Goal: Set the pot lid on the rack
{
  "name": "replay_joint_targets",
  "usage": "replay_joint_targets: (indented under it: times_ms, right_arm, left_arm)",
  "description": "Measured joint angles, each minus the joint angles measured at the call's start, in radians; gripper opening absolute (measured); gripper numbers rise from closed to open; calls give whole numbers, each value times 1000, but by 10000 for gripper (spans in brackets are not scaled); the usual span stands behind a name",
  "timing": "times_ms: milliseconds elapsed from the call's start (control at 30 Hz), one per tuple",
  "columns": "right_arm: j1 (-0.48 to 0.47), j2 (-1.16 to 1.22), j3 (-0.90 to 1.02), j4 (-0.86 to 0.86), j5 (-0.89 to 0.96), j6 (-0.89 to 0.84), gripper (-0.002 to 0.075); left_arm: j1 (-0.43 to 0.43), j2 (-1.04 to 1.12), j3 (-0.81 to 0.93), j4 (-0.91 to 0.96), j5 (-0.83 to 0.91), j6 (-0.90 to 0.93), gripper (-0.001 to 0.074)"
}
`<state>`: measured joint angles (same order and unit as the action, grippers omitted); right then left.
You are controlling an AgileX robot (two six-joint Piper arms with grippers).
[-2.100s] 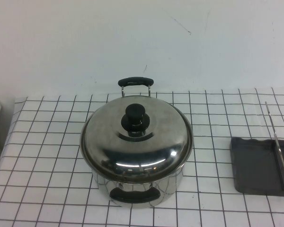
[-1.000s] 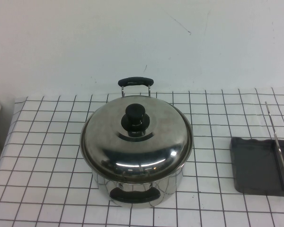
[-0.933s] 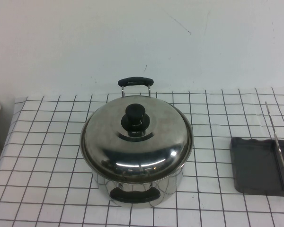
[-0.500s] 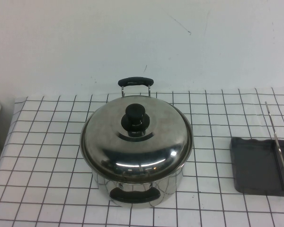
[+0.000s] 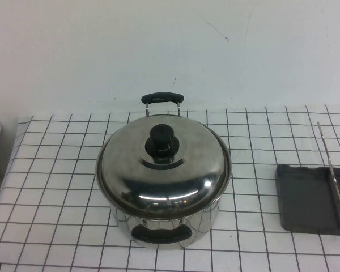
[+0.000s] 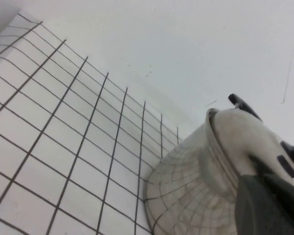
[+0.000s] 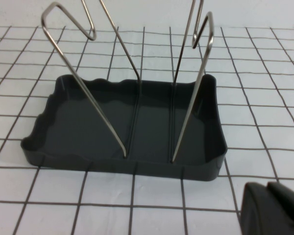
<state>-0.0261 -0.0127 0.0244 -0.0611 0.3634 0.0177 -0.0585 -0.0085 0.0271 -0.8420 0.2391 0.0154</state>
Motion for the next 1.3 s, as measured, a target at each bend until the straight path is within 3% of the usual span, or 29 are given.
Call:
replay_joint_targets:
  times_ms: [267, 533, 800, 967, 1100, 1200, 1300]
  right_arm:
    - [0, 0, 0, 0, 0, 0, -4]
    - [0, 0, 0, 0, 0, 0, -4]
    - [0, 0, 0, 2, 0, 0, -4]
    - [0, 0, 0, 2, 0, 0, -4]
    - [0, 0, 0, 2, 0, 0, -4]
    - [0, 0, 0, 2, 0, 0, -4]
    - [0, 0, 0, 2, 0, 0, -4]
  left_arm:
    - [0, 0, 0, -116, -22, -15, -3]
    - [-7, 96, -196, -137, 246, 445, -3]
    - [-7, 393, -418, -261, 292, 926, -3]
    - [-14, 561, -548, -287, 387, 1086, -3]
    - [-110, 631, -611, -127, 374, 1028, -3]
    - [-263, 646, -618, 62, 251, 855, -3]
    - [-462, 667, -620, 326, 94, 529, -3]
